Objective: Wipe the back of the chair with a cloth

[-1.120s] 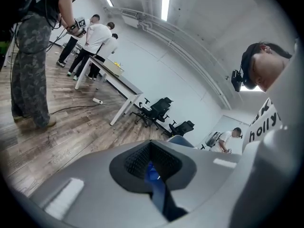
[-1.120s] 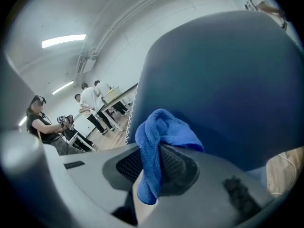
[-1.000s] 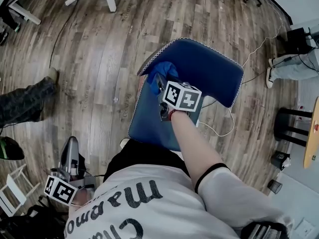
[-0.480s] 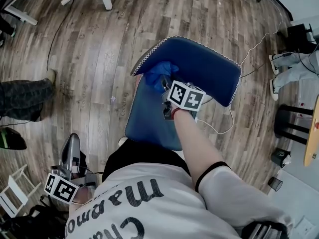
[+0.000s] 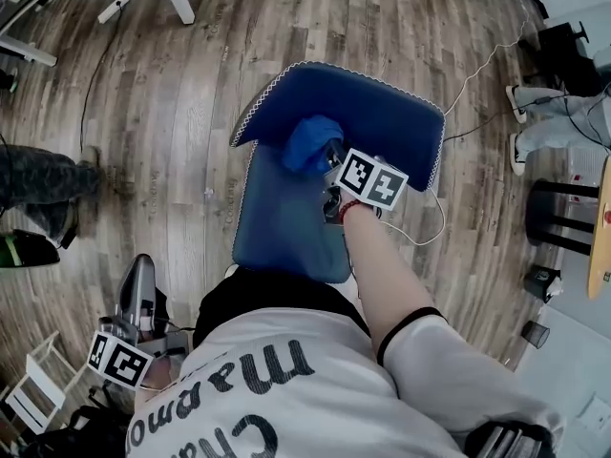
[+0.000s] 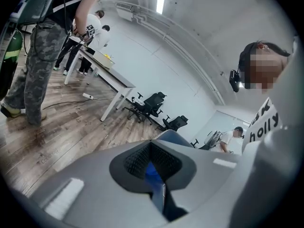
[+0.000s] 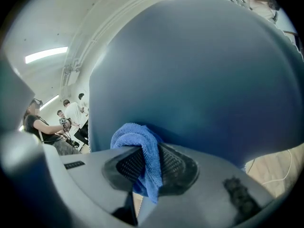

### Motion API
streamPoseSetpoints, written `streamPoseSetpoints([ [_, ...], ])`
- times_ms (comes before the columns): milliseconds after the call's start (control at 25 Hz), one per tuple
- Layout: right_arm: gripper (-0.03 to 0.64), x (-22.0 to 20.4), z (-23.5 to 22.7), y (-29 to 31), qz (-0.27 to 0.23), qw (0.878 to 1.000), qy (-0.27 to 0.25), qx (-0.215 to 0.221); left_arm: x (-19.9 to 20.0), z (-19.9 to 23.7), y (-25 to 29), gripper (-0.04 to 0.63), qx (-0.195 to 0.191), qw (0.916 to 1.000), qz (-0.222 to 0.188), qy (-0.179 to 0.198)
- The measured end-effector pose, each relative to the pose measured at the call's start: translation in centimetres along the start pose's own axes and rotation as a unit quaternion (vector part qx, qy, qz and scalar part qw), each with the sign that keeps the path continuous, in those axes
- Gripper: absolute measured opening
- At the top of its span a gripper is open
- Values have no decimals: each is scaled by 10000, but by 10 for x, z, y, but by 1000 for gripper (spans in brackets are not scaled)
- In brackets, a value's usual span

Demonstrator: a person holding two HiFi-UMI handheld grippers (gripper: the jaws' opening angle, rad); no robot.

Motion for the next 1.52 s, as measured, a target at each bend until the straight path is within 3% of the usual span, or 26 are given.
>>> streamPoseSetpoints([
  [600,78,8,-63,-44,-483,9937,716,-719,-6,-14,16,8,-276,9993,203,130],
  [920,78,12,-99,-74,-909,9791,1403,-1156,-7,-18,19,8,-399,9987,277,171],
  [1520,78,14,-139,-123,-1468,9533,1966,-1764,-11,-23,26,8,-693,9965,402,249],
])
Point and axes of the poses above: the fingertips, and each gripper's own axes: y forward along the fingers, z to its left, x out of its top, the point moved 3 cm from there along -y, backward along the fingers, and after that the axes turned 1 degree about -x, right-handed, at the moved point
